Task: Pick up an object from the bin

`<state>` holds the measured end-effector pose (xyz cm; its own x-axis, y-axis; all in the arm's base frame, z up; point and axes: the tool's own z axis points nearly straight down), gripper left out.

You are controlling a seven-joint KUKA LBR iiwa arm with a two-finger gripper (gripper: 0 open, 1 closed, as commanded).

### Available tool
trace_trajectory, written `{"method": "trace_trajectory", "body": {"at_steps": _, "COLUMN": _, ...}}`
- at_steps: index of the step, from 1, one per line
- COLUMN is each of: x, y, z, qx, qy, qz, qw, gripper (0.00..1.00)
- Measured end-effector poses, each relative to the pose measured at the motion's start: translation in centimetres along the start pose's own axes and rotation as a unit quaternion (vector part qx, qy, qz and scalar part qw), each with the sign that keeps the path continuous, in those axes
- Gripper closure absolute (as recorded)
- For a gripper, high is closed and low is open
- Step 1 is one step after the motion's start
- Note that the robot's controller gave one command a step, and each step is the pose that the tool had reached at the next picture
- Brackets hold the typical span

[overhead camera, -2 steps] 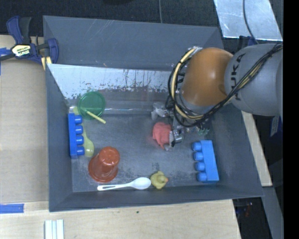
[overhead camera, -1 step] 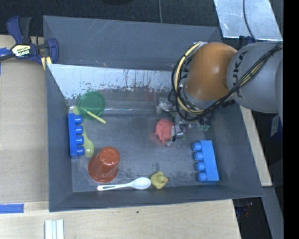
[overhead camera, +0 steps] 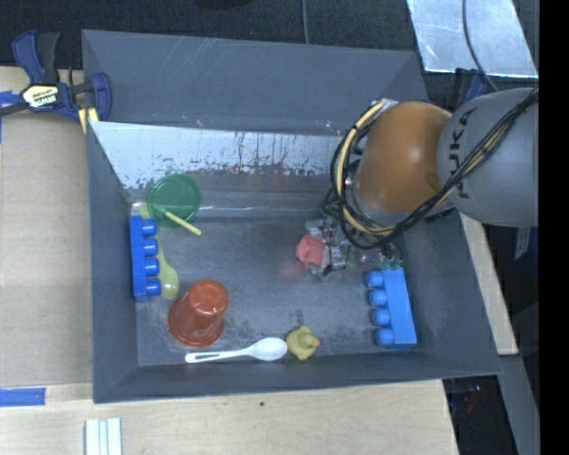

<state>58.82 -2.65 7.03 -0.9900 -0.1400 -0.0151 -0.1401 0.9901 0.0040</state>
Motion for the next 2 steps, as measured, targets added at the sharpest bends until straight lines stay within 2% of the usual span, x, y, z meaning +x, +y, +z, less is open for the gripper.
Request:
{"method": "trace_trajectory", "body": {"at_steps": 1, "x": 0.1, "y": 0.1, "z": -0.2, "qx": 0.0, "qy": 0.0008, "qz": 0.0, "qw": 1.0, "gripper": 1.0}}
{"method": "trace_trajectory", "body": {"at_steps": 2, "x": 0.2, "y": 1.6, "z": -7.8, "qx": 0.0, "qy": 0.0006, "qz": -0.004, "qw": 1.0, "gripper": 1.0}}
